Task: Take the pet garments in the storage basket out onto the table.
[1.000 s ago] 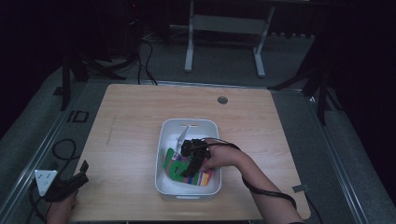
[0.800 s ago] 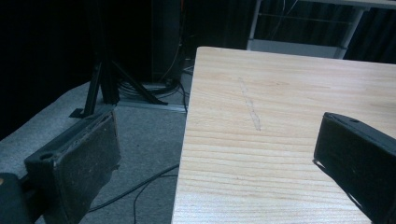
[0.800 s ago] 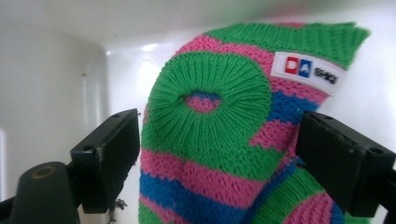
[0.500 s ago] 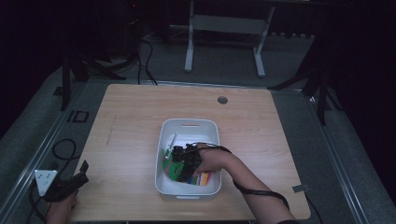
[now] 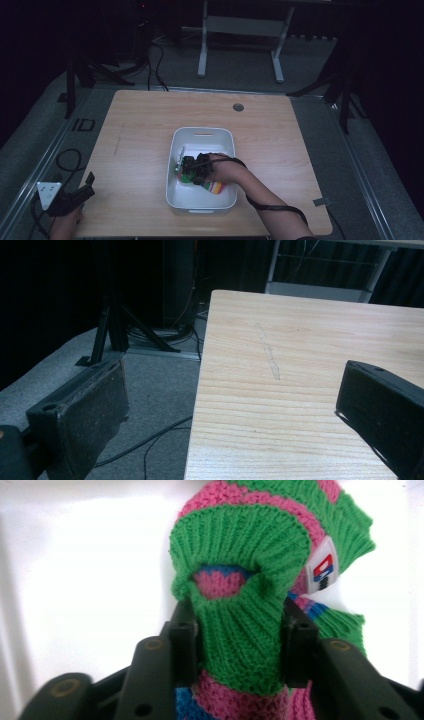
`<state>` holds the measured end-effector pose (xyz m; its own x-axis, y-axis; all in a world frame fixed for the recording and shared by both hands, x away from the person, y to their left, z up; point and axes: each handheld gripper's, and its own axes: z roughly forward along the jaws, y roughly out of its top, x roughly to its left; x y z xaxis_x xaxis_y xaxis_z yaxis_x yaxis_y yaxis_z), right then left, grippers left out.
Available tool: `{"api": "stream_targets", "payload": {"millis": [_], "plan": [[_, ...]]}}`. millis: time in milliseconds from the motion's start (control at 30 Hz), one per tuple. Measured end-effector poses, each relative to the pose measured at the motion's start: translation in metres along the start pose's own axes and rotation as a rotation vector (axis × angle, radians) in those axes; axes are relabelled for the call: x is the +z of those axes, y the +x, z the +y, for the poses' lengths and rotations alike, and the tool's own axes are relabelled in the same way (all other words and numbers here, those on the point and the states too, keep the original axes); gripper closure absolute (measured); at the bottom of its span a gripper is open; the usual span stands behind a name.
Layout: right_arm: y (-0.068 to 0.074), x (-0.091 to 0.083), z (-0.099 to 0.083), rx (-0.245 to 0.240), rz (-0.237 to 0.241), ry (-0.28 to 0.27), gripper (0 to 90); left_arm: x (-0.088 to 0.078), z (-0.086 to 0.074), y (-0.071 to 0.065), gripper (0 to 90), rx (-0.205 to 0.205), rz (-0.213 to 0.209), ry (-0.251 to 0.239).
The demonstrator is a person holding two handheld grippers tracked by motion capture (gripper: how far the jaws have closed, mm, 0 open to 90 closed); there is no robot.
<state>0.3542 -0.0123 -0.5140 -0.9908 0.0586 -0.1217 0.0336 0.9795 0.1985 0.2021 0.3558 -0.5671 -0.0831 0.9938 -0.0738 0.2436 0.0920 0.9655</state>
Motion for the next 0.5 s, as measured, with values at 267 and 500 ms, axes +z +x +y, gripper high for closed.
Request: {"api": "stream_targets", "payload": {"millis": [267,500], "plan": [[-0.007,-0.037,-0.012,0.051,0.016,-0.111,62.4,0.0,0.0,0.0,0.9,0.004,0.002,0.002],[-0.008,-0.089,-0.014,0.045,0.005,-0.241,62.3,0.0,0.0,0.0,0.9,0.003,0.004,0.002]]}}
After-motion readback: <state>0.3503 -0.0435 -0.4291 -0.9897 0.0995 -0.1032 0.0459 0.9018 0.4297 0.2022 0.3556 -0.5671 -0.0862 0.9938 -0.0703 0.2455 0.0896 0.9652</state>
